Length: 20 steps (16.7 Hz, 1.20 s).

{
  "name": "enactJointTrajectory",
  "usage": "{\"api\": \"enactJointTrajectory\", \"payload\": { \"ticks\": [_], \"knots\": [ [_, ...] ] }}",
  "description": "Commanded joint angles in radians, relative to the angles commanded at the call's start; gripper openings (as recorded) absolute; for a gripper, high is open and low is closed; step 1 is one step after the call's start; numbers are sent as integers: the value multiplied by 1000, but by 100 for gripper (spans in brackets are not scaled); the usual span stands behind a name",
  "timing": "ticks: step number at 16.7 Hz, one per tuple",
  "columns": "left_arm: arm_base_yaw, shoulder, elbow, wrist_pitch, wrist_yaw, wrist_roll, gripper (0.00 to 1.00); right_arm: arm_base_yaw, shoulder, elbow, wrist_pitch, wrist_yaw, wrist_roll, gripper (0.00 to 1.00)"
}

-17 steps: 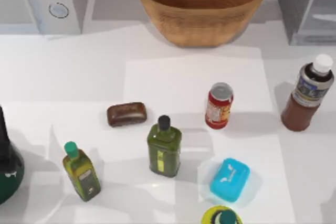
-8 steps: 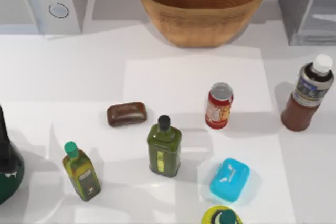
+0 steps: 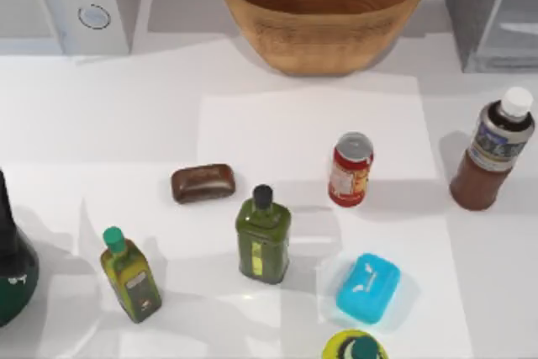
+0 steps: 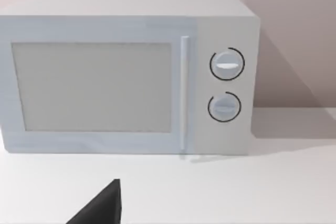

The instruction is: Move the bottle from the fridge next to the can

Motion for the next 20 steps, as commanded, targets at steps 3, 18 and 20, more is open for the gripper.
{"api": "enactJointTrajectory", "payload": {
  "ticks": [3, 18, 20],
  "knots": [
    [0, 0, 0, 0, 0, 0, 100, -220, 221, 94, -2, -139, -214, 100],
    [0, 0, 0, 0, 0, 0, 100, -1590, 1762, 547, -21, -763, -1737, 100],
    [0, 0, 0, 0, 0, 0, 100, -1652, 1849, 573, -22, -795, -1830, 100]
  ]
}}
